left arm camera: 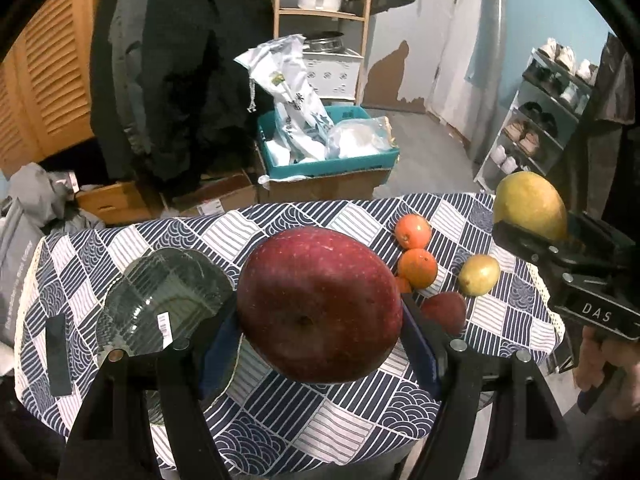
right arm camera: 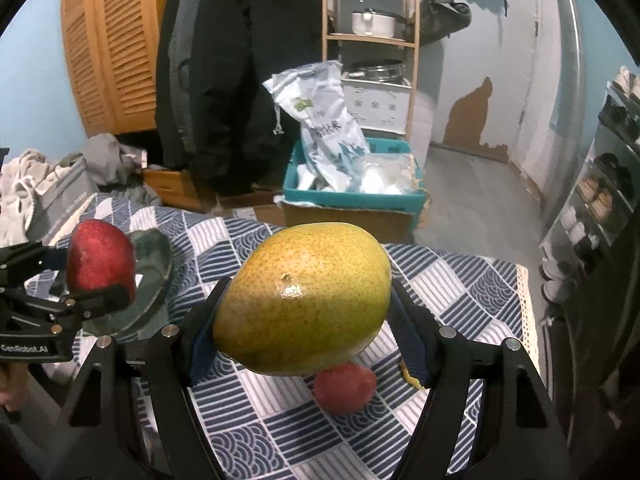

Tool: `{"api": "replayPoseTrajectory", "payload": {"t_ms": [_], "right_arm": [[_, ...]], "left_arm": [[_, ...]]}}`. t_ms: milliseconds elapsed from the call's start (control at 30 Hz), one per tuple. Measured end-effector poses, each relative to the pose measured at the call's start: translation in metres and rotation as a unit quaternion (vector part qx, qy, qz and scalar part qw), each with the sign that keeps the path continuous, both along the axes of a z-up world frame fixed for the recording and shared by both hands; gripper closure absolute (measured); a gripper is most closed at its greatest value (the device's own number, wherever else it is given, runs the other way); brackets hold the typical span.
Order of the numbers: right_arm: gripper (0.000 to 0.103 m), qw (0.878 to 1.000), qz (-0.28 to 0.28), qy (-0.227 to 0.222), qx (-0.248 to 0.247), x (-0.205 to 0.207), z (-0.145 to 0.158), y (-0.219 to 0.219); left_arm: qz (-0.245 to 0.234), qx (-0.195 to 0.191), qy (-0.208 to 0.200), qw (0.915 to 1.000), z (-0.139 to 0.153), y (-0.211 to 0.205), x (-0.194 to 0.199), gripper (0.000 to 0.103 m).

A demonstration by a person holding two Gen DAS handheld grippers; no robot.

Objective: Organize fruits
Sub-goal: 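Lift the red apple with the left tool while the right tool carries the mango toward the glass bowl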

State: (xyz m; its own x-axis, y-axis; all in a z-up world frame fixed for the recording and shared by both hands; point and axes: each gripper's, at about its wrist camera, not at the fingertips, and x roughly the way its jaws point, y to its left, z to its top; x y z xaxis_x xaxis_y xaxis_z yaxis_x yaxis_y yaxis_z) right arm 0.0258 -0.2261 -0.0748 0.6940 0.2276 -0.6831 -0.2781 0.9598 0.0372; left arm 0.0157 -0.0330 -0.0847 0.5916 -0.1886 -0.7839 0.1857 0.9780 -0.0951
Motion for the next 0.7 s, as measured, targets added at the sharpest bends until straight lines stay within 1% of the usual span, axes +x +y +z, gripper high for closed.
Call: {"api": "replayPoseTrajectory", "payload": {"t_ms": [167,433,700], "right_arm": [[0.029,1.000,0.011,0.001,0.014,0.005,0.008,0.017],[0.029,0.999,0.037,0.000,0.024,0.012,0.019,0.051],[0.029,0.997,0.064,0.013,0.029,0.023,0.017,0.088]], "left_arm": [[0.015,0.000,-0.009,0.9998,0.006,0.014,-0.002,0.027],[0.039,-0.005,-0.014,0.9991,0.009,0.043,-0.003,0.027],[0.066,-0.009,-0.010,0.9977,0.005,0.075,-0.004,0.027]]}}
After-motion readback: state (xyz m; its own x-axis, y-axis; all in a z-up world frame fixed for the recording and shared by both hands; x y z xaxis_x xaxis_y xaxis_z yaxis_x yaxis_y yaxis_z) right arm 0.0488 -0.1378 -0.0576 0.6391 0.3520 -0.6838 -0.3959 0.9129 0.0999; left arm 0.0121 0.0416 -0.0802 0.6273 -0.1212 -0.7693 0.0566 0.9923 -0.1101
